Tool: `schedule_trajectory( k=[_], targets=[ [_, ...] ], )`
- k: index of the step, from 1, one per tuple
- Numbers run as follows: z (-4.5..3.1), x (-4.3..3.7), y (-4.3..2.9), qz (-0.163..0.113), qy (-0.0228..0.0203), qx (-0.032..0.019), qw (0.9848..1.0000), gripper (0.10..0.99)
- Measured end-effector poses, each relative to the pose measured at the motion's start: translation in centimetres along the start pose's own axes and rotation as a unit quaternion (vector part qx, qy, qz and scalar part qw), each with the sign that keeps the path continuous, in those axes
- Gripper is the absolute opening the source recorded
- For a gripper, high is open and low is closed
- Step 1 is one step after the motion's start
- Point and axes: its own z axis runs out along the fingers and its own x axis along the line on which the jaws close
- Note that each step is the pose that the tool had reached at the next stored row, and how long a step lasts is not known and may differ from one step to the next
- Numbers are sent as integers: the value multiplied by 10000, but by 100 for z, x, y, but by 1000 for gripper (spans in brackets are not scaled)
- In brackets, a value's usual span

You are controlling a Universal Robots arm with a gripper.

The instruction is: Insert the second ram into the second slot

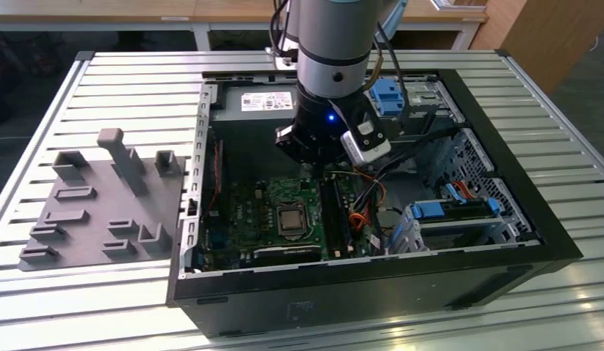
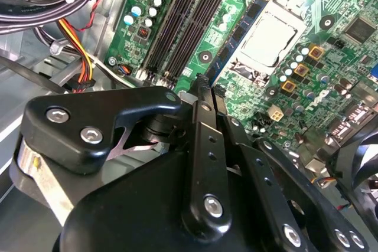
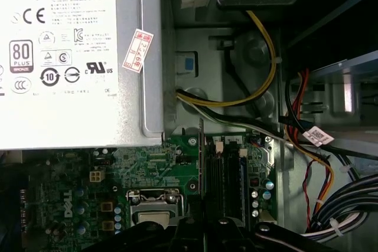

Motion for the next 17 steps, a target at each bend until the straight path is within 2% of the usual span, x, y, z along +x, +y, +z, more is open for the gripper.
schedule_trajectory(
  k=[17],
  targets=[
    [15,-2,-40,0,-1,16,10000,133]
  ],
)
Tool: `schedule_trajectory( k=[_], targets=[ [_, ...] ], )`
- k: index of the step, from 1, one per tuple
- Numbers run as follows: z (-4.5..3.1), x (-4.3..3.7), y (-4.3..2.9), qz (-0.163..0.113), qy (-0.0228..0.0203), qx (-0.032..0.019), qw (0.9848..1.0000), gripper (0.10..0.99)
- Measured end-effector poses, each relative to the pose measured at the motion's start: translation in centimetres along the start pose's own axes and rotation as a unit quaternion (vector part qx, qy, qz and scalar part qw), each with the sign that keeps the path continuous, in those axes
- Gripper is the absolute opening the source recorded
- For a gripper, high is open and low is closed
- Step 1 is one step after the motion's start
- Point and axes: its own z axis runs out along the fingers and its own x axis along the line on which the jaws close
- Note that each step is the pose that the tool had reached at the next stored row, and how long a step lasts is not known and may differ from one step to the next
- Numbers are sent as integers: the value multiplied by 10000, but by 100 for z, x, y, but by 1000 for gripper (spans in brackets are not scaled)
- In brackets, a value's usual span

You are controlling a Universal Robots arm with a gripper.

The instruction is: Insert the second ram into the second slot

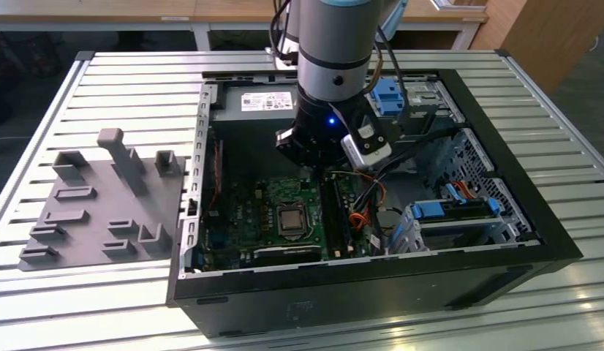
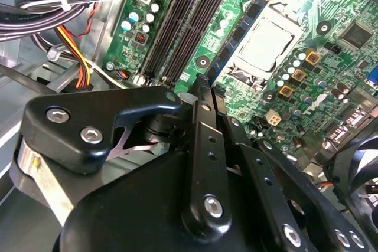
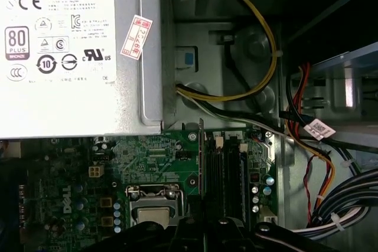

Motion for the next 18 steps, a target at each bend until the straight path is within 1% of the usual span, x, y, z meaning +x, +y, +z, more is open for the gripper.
schedule_trajectory(
  k=[6,10,16,18],
  targets=[
    [2,-2,-25,-1,0,0,10000,133],
    [1,-4,-78,0,0,0,10000,133],
    [1,-6,-133,0,0,0,10000,133],
    [1,-8,-171,0,0,1,10000,133]
  ],
)
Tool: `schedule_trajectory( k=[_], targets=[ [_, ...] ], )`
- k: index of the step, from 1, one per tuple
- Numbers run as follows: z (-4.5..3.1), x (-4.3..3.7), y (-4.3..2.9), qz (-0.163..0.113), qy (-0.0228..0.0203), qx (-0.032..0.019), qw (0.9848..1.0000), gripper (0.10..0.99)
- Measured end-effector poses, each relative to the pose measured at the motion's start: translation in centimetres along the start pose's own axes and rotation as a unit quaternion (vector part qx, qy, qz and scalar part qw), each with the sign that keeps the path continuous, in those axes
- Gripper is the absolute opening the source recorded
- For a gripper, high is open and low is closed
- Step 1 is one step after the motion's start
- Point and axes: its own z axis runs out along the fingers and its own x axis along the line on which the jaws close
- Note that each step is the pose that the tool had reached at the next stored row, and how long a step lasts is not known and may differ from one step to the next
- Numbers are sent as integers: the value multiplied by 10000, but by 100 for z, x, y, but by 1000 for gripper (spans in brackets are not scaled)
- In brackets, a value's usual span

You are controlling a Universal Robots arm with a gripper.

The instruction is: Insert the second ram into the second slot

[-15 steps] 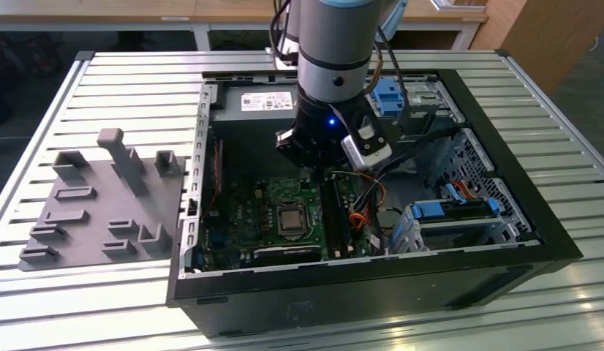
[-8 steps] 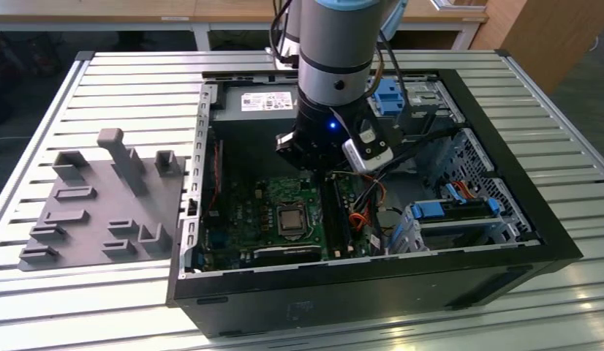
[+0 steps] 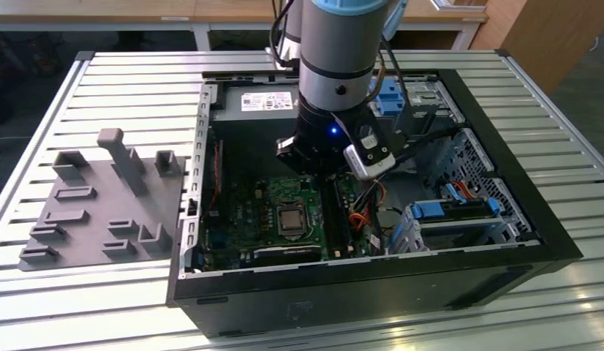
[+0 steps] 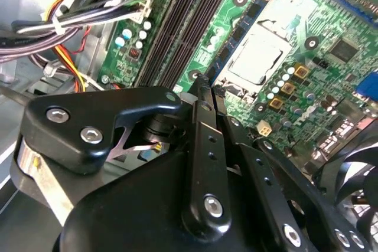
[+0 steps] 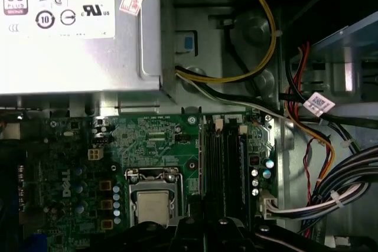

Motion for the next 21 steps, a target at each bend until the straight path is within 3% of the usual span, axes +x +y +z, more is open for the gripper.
schedule_trajectory(
  k=[4,8,12,21],
  targets=[
    [12,-6,-61,-1,6,0,10000,133],
    [56,-44,-62,-43,86,3,10000,133],
    [83,-43,-63,-183,91,4,9998,133],
    [157,-73,-63,-55,89,-8,9999,133]
  ],
)
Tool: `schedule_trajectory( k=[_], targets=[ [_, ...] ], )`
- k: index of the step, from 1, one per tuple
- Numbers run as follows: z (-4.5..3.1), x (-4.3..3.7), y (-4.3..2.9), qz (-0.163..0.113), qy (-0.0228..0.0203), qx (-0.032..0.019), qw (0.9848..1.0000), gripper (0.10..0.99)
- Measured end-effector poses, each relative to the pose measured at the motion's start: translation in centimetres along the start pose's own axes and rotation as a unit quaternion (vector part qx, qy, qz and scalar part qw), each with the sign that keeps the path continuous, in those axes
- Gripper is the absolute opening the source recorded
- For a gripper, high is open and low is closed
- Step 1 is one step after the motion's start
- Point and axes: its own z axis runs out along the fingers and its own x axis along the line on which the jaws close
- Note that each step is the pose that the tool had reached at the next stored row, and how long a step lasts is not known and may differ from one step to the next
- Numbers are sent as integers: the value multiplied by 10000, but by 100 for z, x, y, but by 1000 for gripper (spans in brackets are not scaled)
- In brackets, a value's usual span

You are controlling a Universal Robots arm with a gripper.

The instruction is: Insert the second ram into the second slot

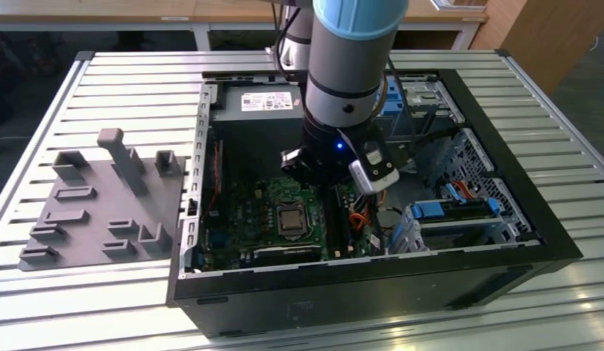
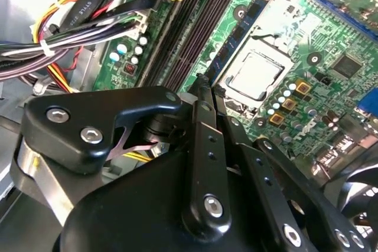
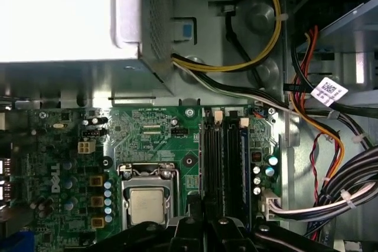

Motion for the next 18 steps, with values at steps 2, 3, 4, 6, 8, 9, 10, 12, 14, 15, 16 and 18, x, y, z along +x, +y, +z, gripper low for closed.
schedule_trajectory(
  k=[2,3,4,6,8,9,10,12,14,15,16,18],
  targets=[
    [11,-4,0,-12,0,0,10000,133],
    [15,-4,0,-25,0,0,10000,133],
    [19,-5,-1,-51,1,1,10000,133],
    [26,-5,-5,-90,2,1,10000,133],
    [26,-6,-8,-92,2,1,10000,133],
    [26,-6,-10,-92,2,2,10000,133],
    [26,-6,-10,-92,2,1,10000,133],
    [26,-6,-10,-92,2,1,10000,133],
    [26,-6,-11,-92,2,1,10000,133],
    [26,-6,-11,-92,2,1,10000,133],
    [27,-6,-11,-92,2,1,10000,133],
    [29,-6,-18,-95,2,0,10000,133]
  ],
)
